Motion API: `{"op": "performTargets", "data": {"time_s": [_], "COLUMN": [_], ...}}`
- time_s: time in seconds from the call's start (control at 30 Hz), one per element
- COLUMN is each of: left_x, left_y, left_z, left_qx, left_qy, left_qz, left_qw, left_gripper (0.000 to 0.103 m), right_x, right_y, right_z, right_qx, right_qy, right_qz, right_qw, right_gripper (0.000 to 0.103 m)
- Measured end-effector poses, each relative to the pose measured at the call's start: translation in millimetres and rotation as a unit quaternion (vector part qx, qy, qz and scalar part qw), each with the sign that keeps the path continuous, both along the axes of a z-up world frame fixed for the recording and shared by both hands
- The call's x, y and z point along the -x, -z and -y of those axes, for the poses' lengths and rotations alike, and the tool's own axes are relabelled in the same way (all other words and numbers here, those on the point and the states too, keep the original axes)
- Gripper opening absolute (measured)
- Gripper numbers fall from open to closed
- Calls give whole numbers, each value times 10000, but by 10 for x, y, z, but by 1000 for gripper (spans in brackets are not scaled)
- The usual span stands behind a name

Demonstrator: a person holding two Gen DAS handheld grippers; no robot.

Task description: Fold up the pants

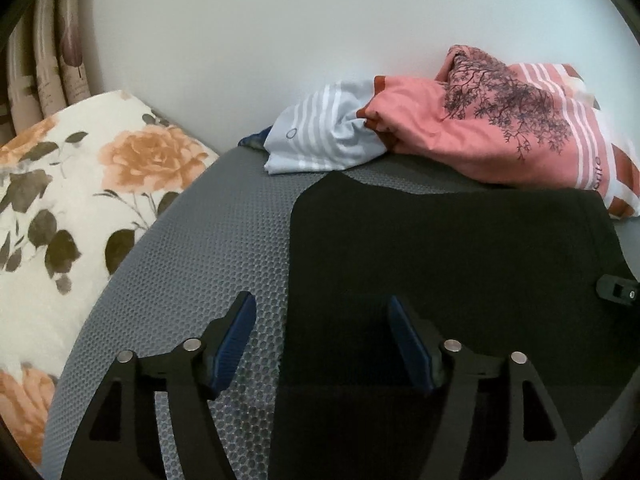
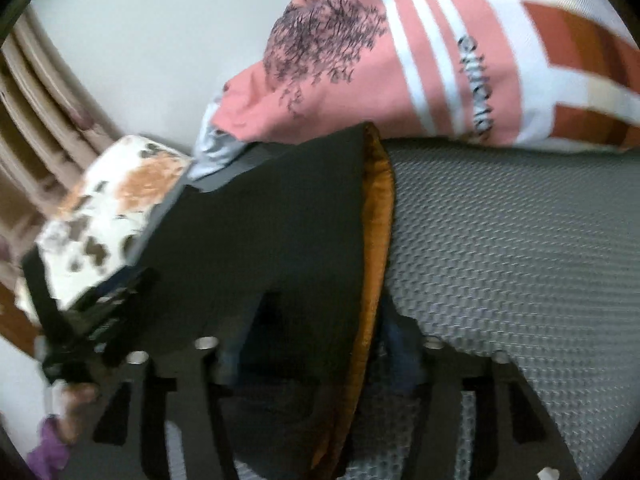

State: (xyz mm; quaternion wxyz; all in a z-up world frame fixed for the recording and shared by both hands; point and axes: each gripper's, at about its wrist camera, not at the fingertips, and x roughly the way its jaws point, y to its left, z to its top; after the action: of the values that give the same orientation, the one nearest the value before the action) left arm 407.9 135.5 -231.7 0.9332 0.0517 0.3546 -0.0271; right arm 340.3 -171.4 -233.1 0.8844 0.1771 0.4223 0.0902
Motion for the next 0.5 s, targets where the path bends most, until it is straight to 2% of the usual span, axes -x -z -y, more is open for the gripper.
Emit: {"op": "performTargets", "data": {"time_s": [0.13,0.27,0.3,0.4,0.5], "left_x": [4,3,5,7,21], "left_y": [5,-2,-4,-8,-19], "left_z": [-6,-124,-146,-184,-157], "left_qx": [-6,285,326,412,314], "left_qy": [-50,-235,-286,-364,-410], "left_qz": [19,20,28,35,88], "left_qw": [10000,9993,9991,9985,9986], "left_gripper": [79,82,82,82,83], "right_x": [70,106,94,97,116], "right_y": [-31,-73,-77,-79,-90], "right_z": [-66,-269,-295,-295,-296], "right_qx": [477,1118,1230,1227,1284], "right_qy": [294,459,480,524,608], "right_qz": [284,474,463,442,448], "right_qw": [9980,9915,9902,9901,9888], "right_gripper": [72,84,84,85,85]}}
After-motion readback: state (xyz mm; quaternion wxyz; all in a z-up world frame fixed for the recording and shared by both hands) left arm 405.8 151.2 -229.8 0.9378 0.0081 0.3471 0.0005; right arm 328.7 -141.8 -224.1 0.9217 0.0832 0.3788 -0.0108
